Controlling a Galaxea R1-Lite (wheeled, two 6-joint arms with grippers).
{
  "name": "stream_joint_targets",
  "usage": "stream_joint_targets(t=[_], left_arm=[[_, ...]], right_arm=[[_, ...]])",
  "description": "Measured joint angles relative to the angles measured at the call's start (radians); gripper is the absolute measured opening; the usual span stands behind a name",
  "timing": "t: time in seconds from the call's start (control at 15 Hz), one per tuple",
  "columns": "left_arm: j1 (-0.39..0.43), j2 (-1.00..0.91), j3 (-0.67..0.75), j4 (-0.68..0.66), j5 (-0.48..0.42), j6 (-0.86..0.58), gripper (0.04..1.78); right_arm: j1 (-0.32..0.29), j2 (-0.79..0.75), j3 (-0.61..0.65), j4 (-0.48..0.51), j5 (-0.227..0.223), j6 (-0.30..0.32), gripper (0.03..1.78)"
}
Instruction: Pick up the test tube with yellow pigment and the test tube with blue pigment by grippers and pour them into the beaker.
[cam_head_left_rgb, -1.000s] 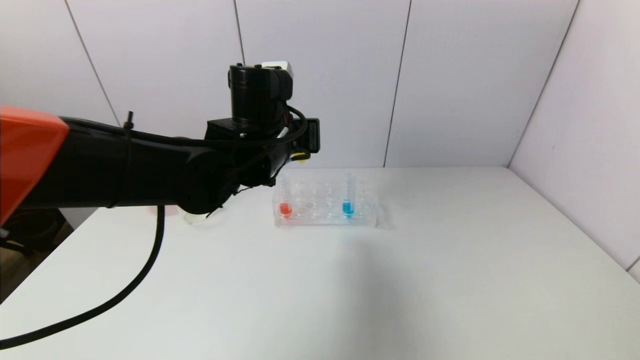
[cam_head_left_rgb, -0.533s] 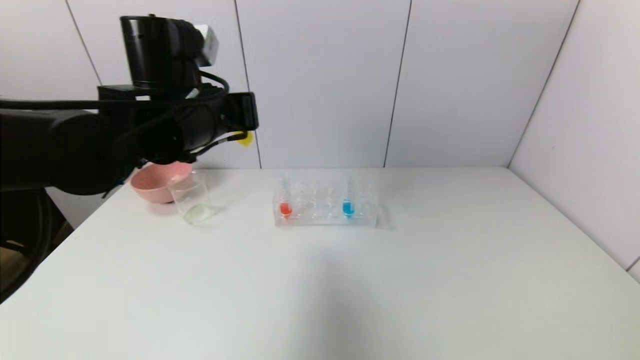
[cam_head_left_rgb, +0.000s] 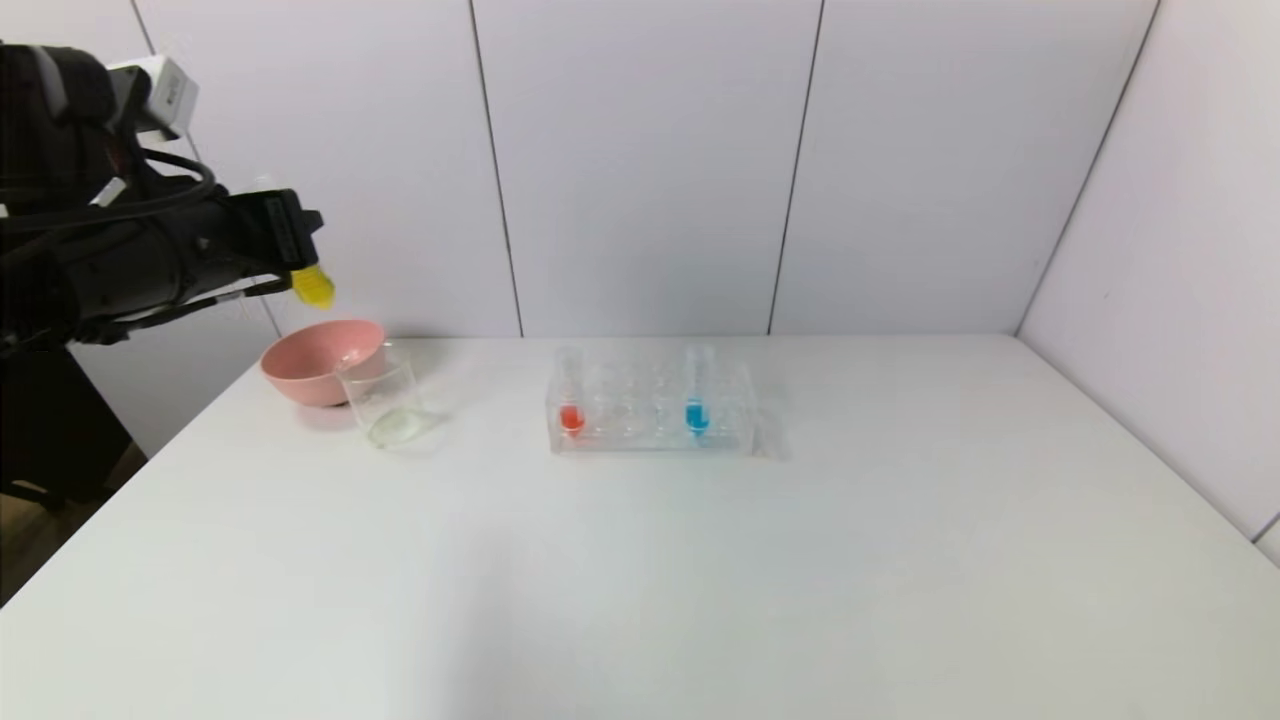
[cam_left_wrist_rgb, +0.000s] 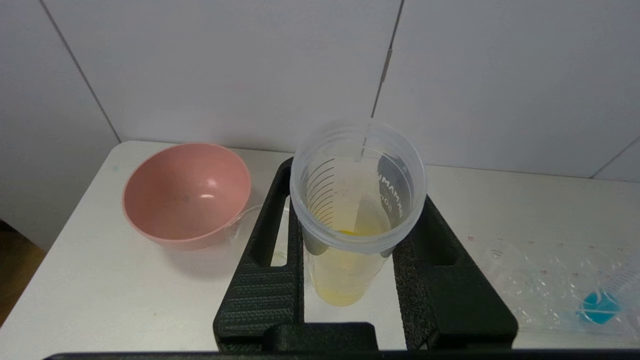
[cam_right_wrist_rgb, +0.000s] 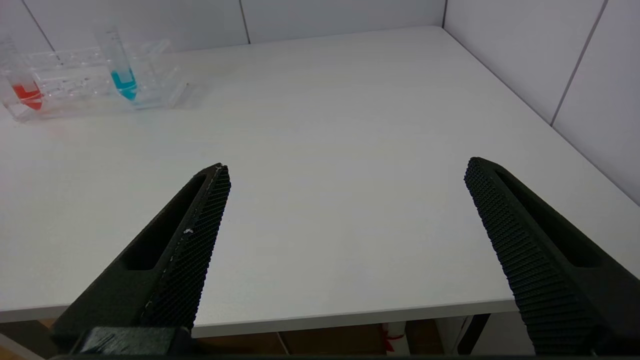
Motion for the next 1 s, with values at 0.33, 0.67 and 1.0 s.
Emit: stream_joint_targets(t=[0.33,0.67,1.0], left_arm=[[0.147,-0.036,0.036,0.072,-0.154,-0.004,0.52],[0.240,-0.025,0.042,0.076,-0.228,0.001,0.52],[0.270,0.004,0.038,0.076,-0.234,0.046,0.52]], right_arm=[[0.000,0.000,0.000,0.000,0.000,0.000,1.71],[0.000,0.000,0.000,0.000,0.000,0.000,1.71],[-0.001,0.000,0.000,0.000,0.000,0.000,1.71]])
